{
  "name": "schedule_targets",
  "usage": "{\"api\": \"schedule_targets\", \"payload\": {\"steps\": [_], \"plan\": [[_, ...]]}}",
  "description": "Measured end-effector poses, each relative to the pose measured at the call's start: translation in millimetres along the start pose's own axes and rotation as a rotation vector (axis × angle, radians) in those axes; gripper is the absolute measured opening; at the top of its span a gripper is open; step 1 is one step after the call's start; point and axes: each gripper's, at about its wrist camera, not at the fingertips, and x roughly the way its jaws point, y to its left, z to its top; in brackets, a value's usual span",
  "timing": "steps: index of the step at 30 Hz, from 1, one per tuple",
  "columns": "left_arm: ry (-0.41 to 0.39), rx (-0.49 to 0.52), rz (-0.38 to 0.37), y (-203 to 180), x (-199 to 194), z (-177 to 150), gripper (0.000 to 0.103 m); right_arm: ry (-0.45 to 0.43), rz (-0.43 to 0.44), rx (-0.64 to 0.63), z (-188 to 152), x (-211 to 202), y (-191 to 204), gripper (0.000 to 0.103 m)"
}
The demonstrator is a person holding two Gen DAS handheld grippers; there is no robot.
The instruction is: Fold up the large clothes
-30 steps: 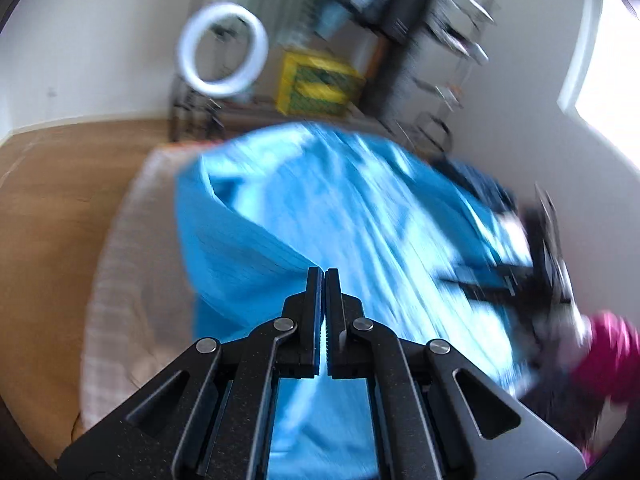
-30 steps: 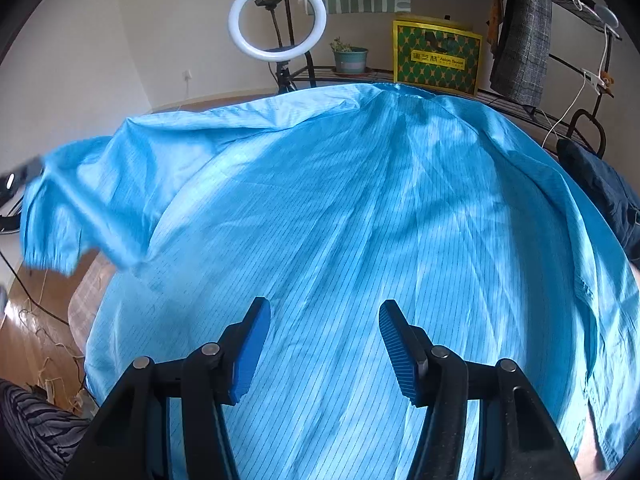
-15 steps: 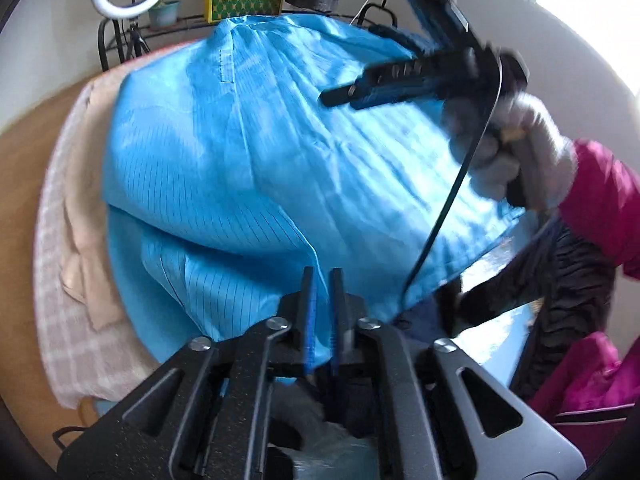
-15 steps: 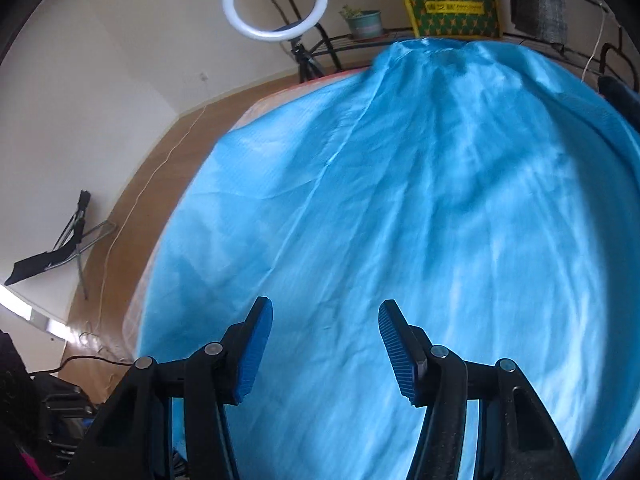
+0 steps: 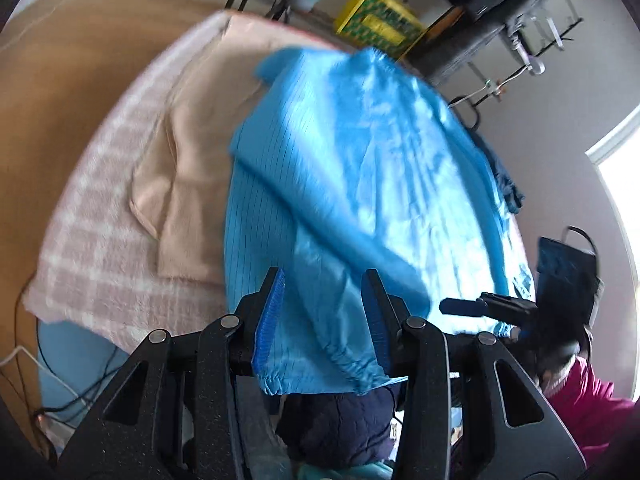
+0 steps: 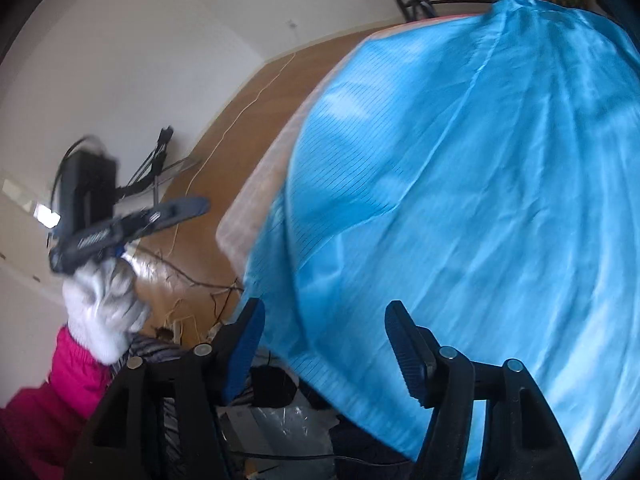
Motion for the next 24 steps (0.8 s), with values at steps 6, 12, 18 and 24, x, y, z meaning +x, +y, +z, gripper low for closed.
{"api": "schedule_targets", "payload": {"steps": [6,12,18,24], "plan": [[0.082,-0.057,-0.003,8,37,8,0.041,0.033,-0.029,0.006,-2,26,0,0.055],[0.122,-0.033,-0.045,-2,58,7,0.001,0.014,0.016,0.045,4,33,-10,0.017],[0.008,0.028,-0.057,-28,12,-12,0.001,-0.029,0.093,0.112,1,4,-15,0.000],[-0.025,0.013,0.014,-22,-20,-44,0.000,-0.051,0.168,0.139,-17,-23,-15,0.000]]}}
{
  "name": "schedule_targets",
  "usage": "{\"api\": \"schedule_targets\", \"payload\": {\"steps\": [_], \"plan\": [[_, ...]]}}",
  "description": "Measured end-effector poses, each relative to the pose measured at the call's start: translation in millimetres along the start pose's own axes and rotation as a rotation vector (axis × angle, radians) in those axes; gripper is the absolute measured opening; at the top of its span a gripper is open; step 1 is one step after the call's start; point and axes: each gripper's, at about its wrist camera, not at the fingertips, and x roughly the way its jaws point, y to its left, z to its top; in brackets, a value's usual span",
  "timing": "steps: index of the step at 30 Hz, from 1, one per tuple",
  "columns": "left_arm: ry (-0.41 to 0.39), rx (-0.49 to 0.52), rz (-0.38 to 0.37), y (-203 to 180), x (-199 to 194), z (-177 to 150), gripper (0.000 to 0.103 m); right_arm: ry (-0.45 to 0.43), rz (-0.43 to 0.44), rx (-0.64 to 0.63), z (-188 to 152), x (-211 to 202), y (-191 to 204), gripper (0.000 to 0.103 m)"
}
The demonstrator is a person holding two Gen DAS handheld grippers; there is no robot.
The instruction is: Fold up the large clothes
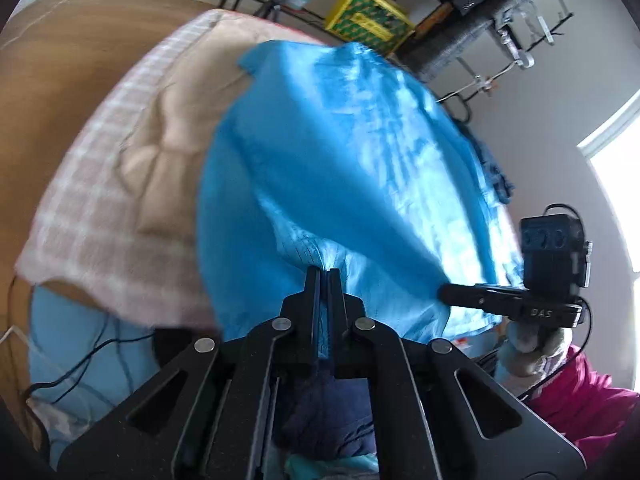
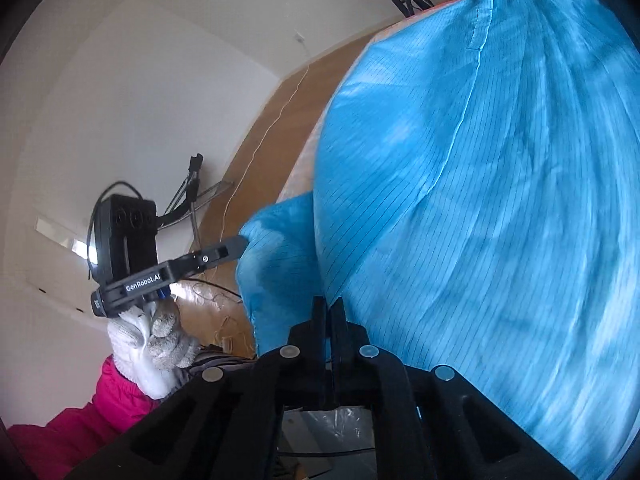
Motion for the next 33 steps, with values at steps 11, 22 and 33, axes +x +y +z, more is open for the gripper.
{"api": "schedule_targets", "payload": {"steps": [11,22,33], "plan": [[-0.093,0.016,0.058,-11,-40,-18,0.000,0.042,-0.129,-0.146,-5,14,30,0.000],[0.087,-0.101,0.088,21,20,-35,0.000,-0.010,-0.215,-0.004,20,13,-13,0.047],[0.111,-0.127,0.073,29,28,-36,0.000,0.034,-0.267,-0.028,36,75,-19,0.000]]}}
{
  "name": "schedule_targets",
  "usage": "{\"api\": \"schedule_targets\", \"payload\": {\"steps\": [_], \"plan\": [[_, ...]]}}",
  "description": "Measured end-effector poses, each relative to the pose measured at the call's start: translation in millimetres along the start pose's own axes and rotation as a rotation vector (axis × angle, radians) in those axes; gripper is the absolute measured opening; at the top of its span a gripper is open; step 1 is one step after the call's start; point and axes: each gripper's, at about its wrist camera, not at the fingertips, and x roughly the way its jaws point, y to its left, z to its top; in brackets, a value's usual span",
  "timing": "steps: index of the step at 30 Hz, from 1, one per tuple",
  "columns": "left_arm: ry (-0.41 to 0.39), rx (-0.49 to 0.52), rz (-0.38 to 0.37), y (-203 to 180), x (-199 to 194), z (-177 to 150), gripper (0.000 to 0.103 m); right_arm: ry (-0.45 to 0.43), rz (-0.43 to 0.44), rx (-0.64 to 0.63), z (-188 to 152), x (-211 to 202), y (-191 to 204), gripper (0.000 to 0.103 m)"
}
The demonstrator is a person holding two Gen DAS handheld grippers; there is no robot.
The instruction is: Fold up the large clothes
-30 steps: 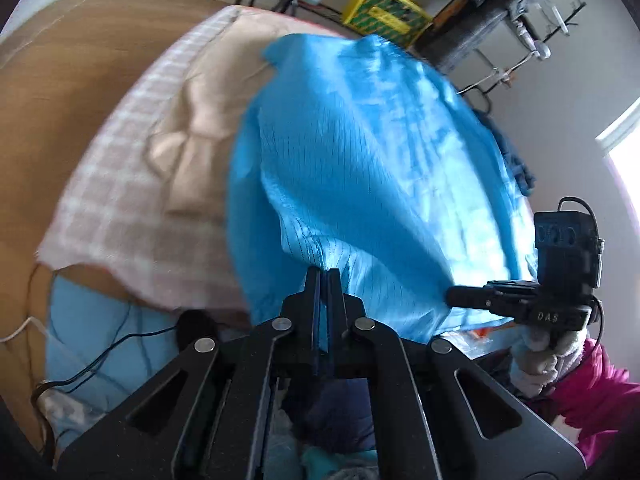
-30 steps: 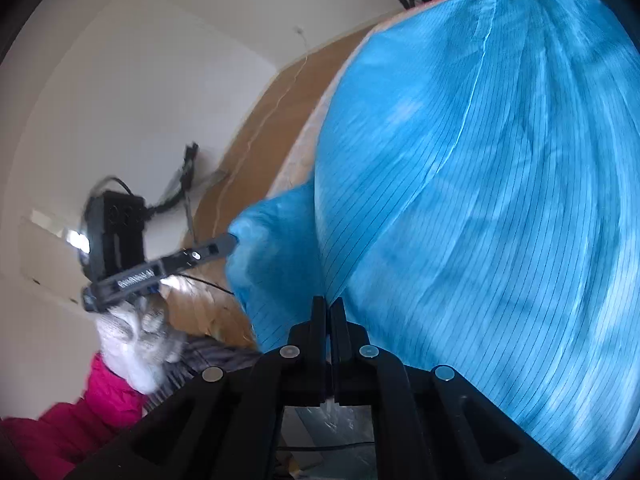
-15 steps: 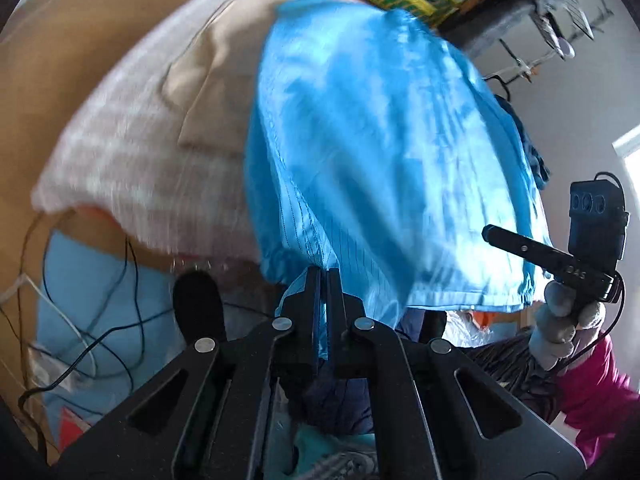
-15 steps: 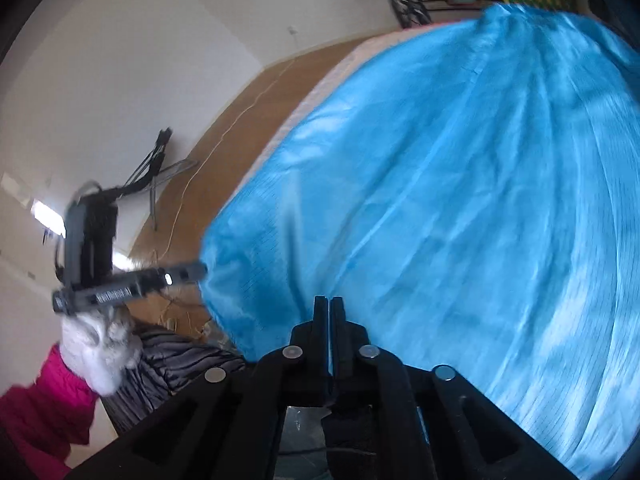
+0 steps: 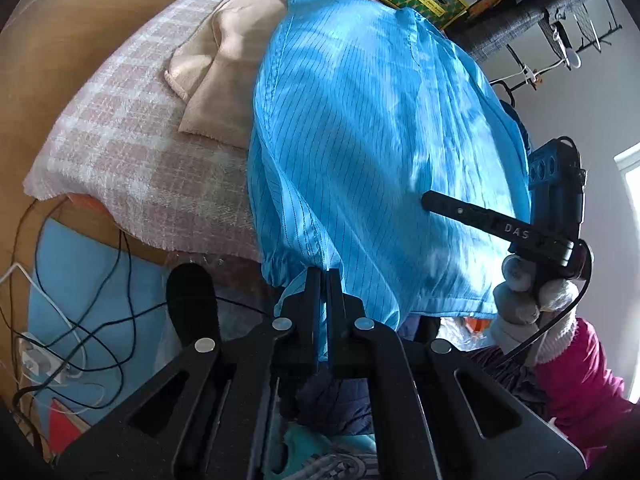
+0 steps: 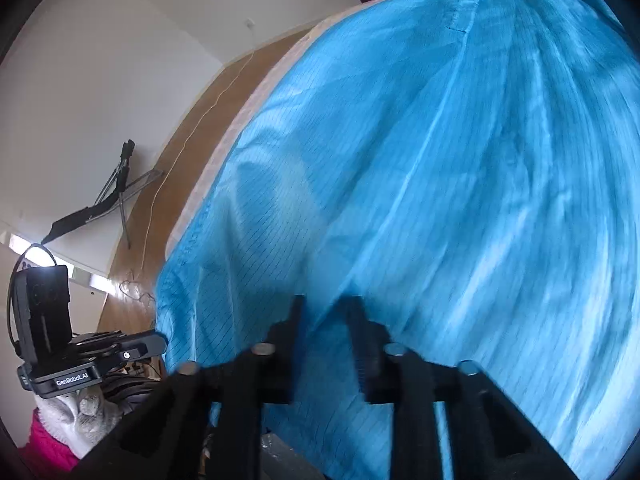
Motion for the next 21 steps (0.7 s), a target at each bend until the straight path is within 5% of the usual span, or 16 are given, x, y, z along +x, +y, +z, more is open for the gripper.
{"api": "schedule_targets", "payload": {"steps": [6,12,19,21], "plan": [[0.017,0.025,0.007,-7,8,-1,0.000,-0.081,-0.087,-0.003,4,-31,-12,0.000],[0.008,0.061,0.067,-8,7,-5,0.000,-0.026,-0.025,-0.001,-5,-22,-15,0.000],[0.038,0.020,0.068,7,6,-8,0.000,-0.005,-0.077,-0.045,-4,-10,-3,0.001],[0.032,0.017,0.070,6,3,-7,0.010,-0.004,-0.085,-0.028,-2,-10,-6,0.007]]}}
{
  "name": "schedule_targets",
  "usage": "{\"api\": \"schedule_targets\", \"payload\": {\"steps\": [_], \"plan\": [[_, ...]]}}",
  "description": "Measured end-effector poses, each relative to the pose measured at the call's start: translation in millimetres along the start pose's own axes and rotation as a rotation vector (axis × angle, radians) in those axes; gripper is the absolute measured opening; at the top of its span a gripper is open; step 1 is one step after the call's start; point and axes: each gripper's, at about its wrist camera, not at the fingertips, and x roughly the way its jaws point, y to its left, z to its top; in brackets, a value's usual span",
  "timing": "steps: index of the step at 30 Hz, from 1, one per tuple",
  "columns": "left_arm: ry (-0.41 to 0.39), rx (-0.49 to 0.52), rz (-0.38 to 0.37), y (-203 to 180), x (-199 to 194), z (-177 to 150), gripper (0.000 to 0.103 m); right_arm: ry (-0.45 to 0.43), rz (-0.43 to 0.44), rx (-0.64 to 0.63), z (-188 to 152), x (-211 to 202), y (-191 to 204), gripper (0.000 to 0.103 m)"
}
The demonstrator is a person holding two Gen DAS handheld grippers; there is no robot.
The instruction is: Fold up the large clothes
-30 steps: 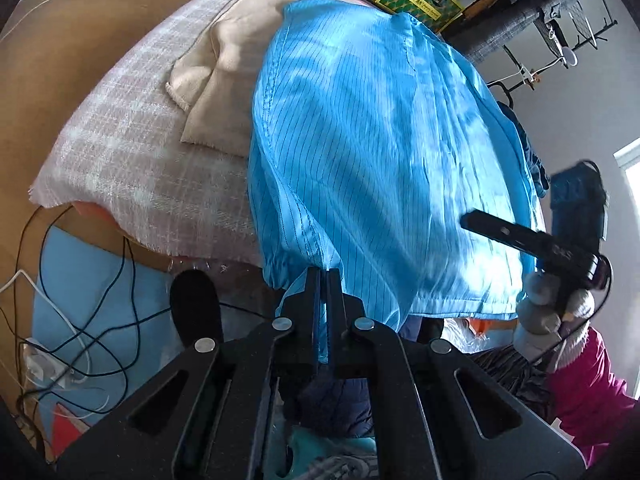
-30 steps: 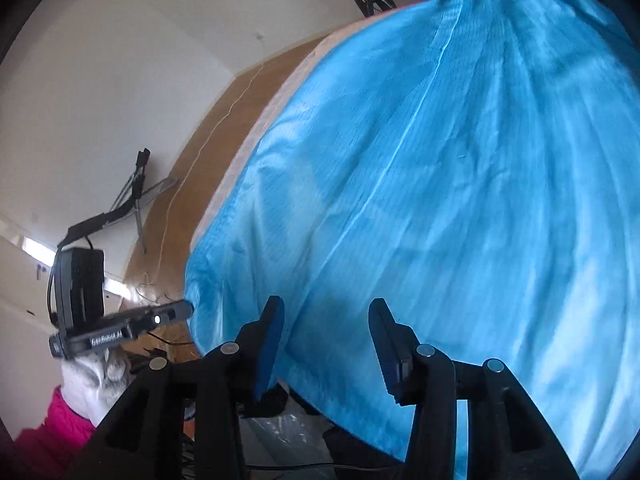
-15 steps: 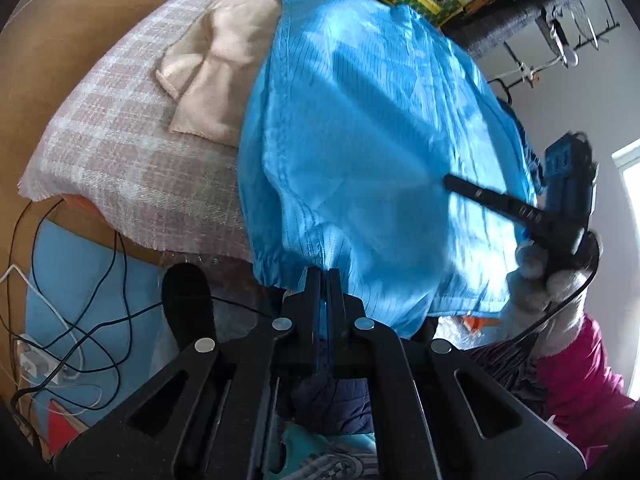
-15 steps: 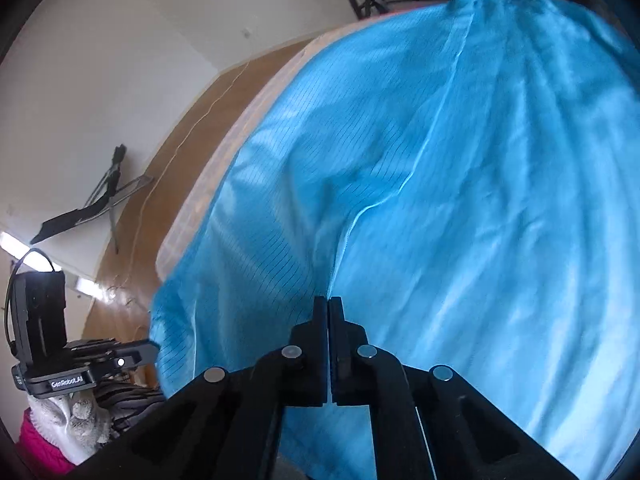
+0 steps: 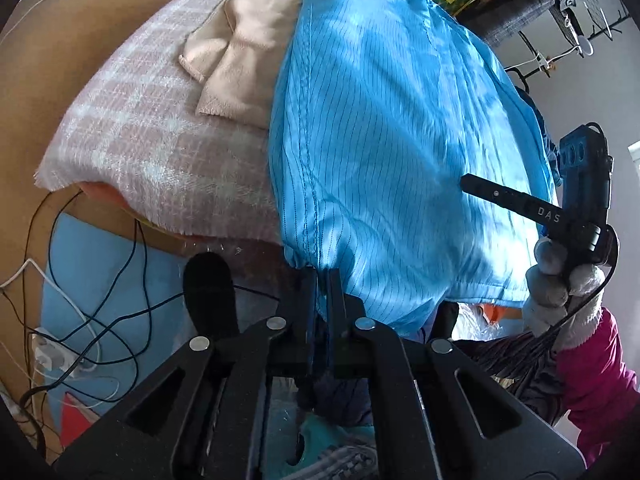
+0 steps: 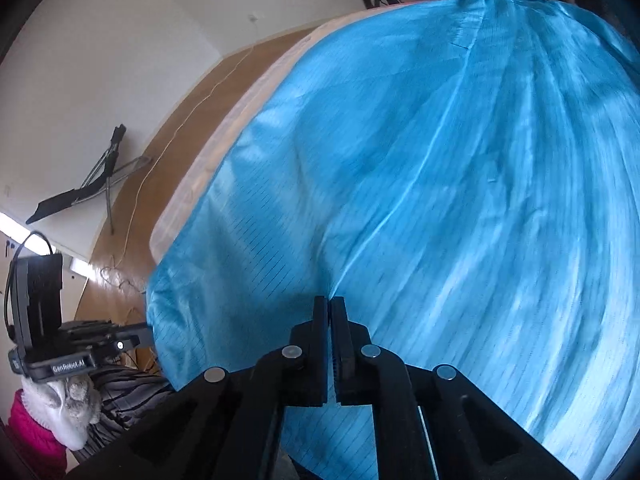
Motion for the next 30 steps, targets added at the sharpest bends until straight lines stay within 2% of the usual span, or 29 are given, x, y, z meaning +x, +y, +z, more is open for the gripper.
{"api": "schedule_targets", "payload": {"steps": [1,3,5,8,12,16,19,20,22,24,25,27,30], "plan": [[-0.025,-0.001,-0.005,0,-7,2,0.015,-0.001,-0.002,0.007,0,-3,-2,0.017],[-0.066,-0.007,-0.005,2,-18,8,0.045,-0.032,-0.003,0.011,0,-17,-4,0.032],[-0.104,-0.029,-0.019,7,-29,18,0.052,-0.069,-0.023,-0.020,0,-33,0,0.032],[-0.122,-0.098,-0.044,18,-29,36,0.052,-0.137,-0.053,-0.092,-3,-54,10,0.035],[-0.096,-0.246,-0.102,35,-7,56,0.052,-0.216,-0.042,-0.174,-5,-62,26,0.038],[-0.069,-0.302,-0.092,42,19,71,0.052,-0.211,-0.038,-0.220,-4,-43,38,0.039],[-0.058,-0.300,-0.088,41,28,77,0.052,-0.168,-0.024,-0.197,0,-24,36,0.039],[-0.052,-0.299,-0.099,40,30,78,0.052,-0.147,-0.011,-0.183,1,-18,34,0.039],[-0.031,-0.284,-0.125,33,35,78,0.040,-0.108,-0.010,-0.154,3,-7,26,0.039],[-0.016,-0.245,-0.124,25,38,79,0.014,-0.085,-0.017,-0.139,4,2,19,0.039],[-0.016,-0.215,-0.116,19,38,79,0.009,-0.075,-0.020,-0.129,4,6,15,0.037],[-0.037,-0.160,-0.098,7,34,80,0.003,-0.084,-0.013,-0.128,3,5,14,0.036],[-0.089,-0.112,-0.090,-6,23,80,0.001,-0.079,-0.015,-0.137,3,5,15,0.036]]}}
